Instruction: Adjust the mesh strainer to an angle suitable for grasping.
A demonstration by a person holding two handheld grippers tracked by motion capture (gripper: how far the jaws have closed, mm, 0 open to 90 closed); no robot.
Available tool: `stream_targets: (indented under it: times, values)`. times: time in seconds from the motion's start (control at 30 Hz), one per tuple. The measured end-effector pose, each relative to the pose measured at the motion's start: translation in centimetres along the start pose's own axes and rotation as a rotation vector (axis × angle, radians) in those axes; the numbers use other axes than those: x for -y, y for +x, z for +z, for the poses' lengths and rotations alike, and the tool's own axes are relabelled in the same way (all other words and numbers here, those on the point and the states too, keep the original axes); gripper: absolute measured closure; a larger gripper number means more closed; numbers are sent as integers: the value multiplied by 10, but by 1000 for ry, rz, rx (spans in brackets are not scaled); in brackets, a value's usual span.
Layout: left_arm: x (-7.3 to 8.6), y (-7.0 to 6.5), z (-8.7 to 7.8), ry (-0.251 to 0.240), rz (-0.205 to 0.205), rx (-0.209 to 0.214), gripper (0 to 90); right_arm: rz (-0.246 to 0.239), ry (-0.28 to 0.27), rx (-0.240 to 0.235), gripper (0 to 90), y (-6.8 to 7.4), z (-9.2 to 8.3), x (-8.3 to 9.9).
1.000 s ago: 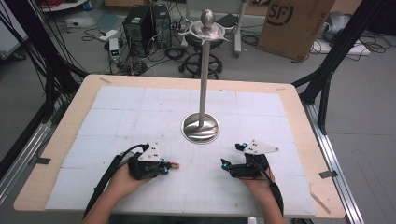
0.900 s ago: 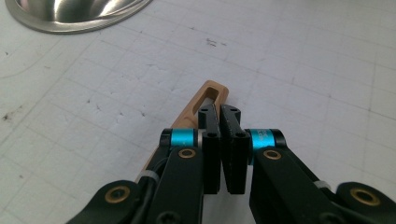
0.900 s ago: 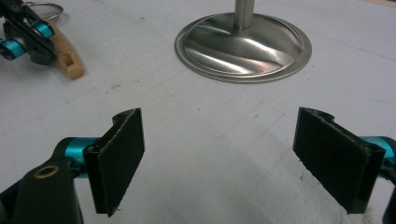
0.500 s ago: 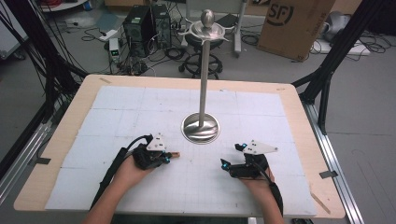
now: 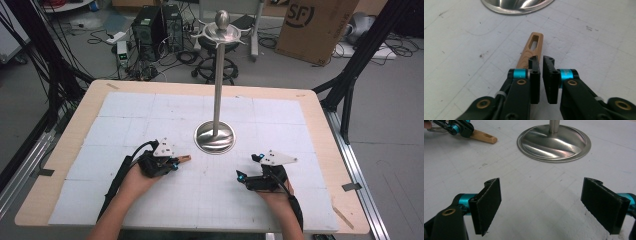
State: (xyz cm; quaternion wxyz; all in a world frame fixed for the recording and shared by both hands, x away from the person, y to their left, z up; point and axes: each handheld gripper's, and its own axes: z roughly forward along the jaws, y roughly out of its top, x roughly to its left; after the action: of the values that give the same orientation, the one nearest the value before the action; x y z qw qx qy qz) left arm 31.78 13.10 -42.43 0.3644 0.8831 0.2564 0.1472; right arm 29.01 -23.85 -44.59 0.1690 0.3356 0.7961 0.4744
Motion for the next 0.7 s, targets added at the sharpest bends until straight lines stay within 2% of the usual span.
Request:
stream_targets:
  times: [0.17, 0.2, 0.3, 0.47, 0.57, 0.7]
  values:
    - [4, 2, -15, -65, -25, 9, 685, 3, -3, 0, 154, 0, 0, 0]
    - [5, 3, -19, -79, -19, 8, 664, 3, -2, 0, 154, 0, 0, 0]
    - [9, 5, -34, -162, -7, -5, 571, -1, -1, -2, 154, 0, 0, 0]
    - [16, 10, -57, -265, -5, -12, 508, -4, -2, -3, 154, 1, 0, 0]
    - [23, 14, -64, -283, -8, -16, 451, -3, -2, -6, 154, 1, 0, 0]
    - [34, 22, -69, -310, -42, -6, 387, -4, -9, -8, 154, 1, 0, 0]
